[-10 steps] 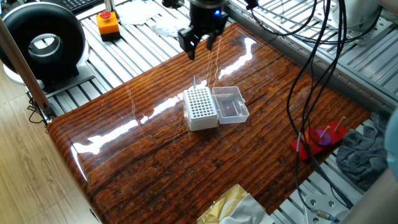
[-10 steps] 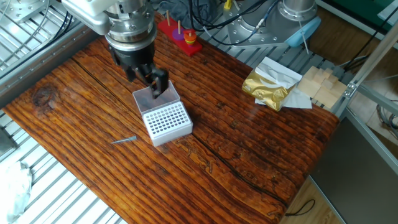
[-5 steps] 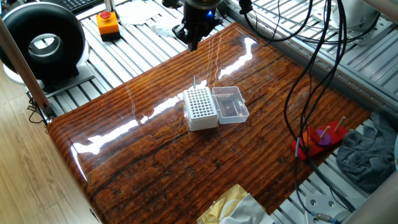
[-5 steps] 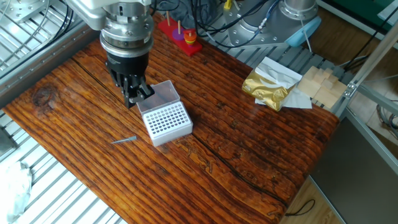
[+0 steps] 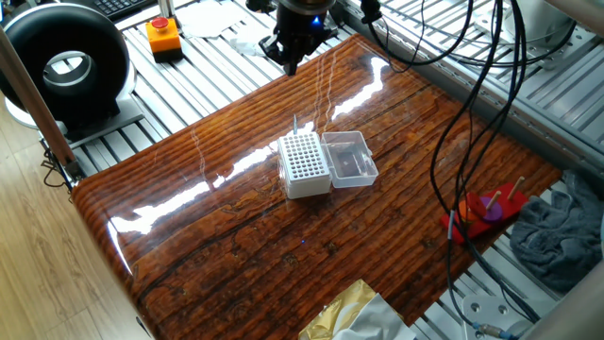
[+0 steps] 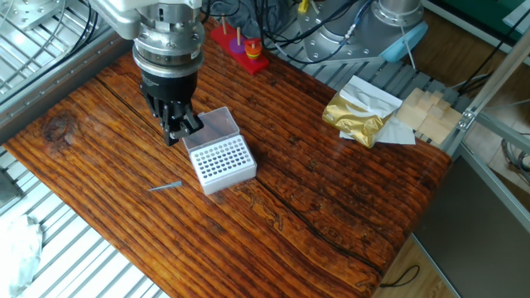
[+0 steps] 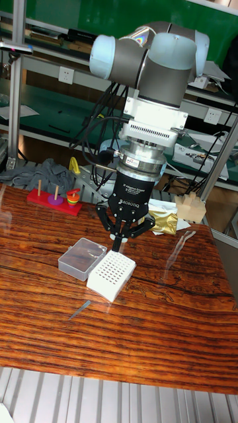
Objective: Insert a medium pipette tip into the holder for medium pipette tips
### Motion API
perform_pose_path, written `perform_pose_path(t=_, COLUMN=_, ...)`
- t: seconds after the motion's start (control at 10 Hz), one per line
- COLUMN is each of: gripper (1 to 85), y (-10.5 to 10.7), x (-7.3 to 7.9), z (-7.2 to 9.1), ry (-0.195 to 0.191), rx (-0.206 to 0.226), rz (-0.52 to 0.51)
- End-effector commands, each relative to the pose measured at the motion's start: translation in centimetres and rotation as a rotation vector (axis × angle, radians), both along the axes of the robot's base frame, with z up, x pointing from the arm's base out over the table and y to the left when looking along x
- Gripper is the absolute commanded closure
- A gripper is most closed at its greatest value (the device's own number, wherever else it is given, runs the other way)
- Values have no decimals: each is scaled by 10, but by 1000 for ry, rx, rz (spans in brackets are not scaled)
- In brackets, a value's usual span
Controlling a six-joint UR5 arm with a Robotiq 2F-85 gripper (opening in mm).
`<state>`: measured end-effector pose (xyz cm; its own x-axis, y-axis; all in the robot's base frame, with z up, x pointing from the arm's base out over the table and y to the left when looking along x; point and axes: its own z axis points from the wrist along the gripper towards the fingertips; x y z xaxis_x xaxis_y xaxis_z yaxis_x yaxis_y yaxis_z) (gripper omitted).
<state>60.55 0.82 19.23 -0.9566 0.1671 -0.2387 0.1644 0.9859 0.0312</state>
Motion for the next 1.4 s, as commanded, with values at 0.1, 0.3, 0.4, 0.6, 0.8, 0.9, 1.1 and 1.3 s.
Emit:
perform_pose_path(t=0.1, gripper=847, y=11, x=22, z=8, ry=-84, rx=74, rz=-86)
perform_pose_path(t=0.3, gripper=847, y=36, x=50, z=20, ry=-176, rx=261, rz=-305)
perform_pose_path(t=0.4, gripper=847, y=42, x=63, z=19, ry=-196, rx=339, rz=-419)
perform_pose_path(t=0.6, gripper=847, y=31, x=64, z=28, ry=-192, rx=359, rz=-483)
perform_pose_path(t=0.8, gripper=847, y=17, x=50, z=31, ry=-142, rx=352, rz=-494)
perform_pose_path(t=0.9, gripper=847, y=1, x=44, z=22, ry=-134, rx=273, rz=-454)
perform_pose_path(t=1.1, gripper=847, y=-9, x=49, z=0, ry=-144, rx=217, rz=-412)
perform_pose_path(t=1.3, gripper=847, y=-14, x=47, z=-15, ry=-132, rx=184, rz=-394)
